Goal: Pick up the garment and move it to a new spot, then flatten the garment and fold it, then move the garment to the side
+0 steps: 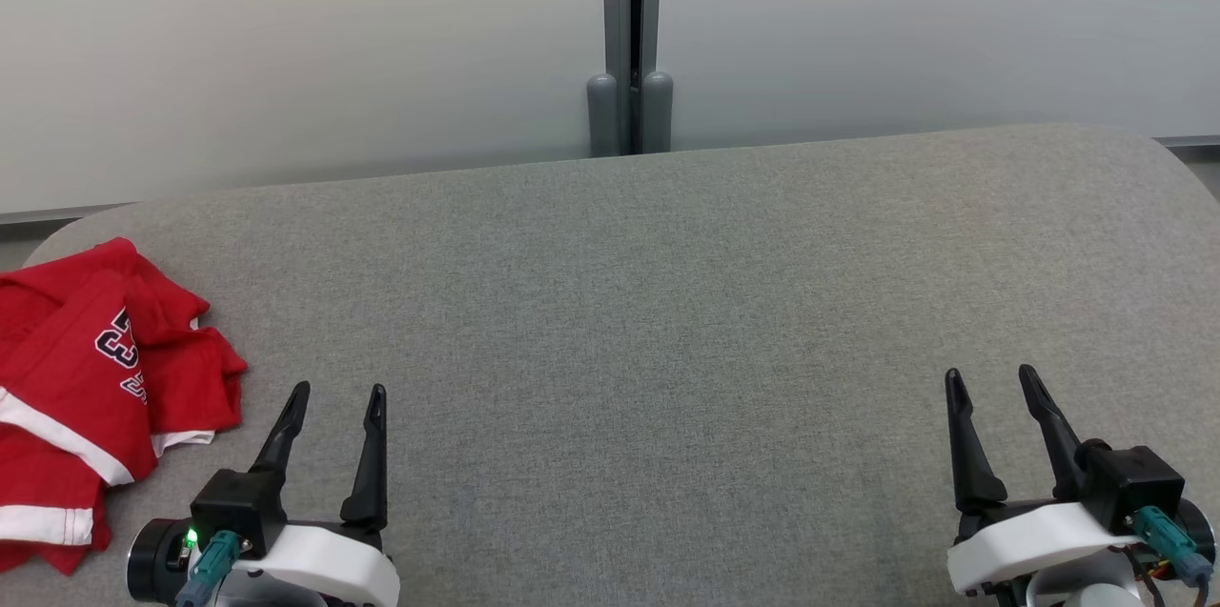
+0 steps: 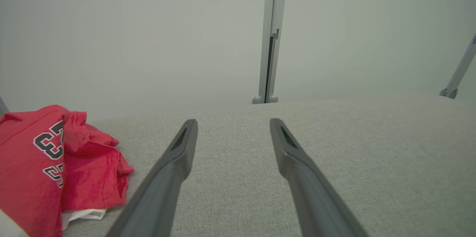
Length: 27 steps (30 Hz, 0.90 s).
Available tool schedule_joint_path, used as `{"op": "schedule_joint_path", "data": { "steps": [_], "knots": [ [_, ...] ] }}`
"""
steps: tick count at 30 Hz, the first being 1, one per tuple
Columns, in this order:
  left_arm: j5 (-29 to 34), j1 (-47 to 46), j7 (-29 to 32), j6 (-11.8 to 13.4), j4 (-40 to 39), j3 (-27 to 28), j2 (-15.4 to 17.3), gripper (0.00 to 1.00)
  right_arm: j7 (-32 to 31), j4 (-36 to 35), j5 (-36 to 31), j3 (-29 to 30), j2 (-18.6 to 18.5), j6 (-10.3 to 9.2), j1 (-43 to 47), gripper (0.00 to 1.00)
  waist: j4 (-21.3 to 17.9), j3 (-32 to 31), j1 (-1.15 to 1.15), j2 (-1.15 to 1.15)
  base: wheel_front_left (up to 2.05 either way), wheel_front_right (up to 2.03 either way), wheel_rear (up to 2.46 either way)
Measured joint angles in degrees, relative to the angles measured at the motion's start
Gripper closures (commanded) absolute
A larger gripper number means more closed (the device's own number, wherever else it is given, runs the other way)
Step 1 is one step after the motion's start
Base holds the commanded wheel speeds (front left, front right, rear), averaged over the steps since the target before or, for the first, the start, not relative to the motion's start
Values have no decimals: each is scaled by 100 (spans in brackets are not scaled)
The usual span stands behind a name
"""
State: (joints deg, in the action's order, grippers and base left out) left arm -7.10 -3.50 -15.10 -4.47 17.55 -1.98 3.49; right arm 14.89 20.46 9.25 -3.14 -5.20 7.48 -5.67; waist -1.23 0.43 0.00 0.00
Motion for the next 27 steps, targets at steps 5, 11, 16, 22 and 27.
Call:
{"op": "schedule_joint_path", "data": {
  "steps": [5,11,16,22,27],
  "knots": [
    [-4,0,0,-9,7,41,-21,0,0,36,27,-11,5,0,-1,0,2,-3,0,0,0,0,0],
    [-52,-2,0,-49,7,87,-40,0,0,44,90,8,18,0,-1,0,36,6,0,0,0,0,0],
    [-101,-64,0,-59,16,98,-53,0,7,-24,79,10,22,0,1,0,230,23,0,0,0,0,0],
    [-158,-165,0,-56,11,176,-62,0,7,-151,67,-26,45,1,0,0,641,51,0,0,0,0,0],
    [-170,-198,0,-82,53,236,-63,0,-4,-268,30,-100,94,0,1,0,1142,60,0,0,0,0,0]
  ]
}}
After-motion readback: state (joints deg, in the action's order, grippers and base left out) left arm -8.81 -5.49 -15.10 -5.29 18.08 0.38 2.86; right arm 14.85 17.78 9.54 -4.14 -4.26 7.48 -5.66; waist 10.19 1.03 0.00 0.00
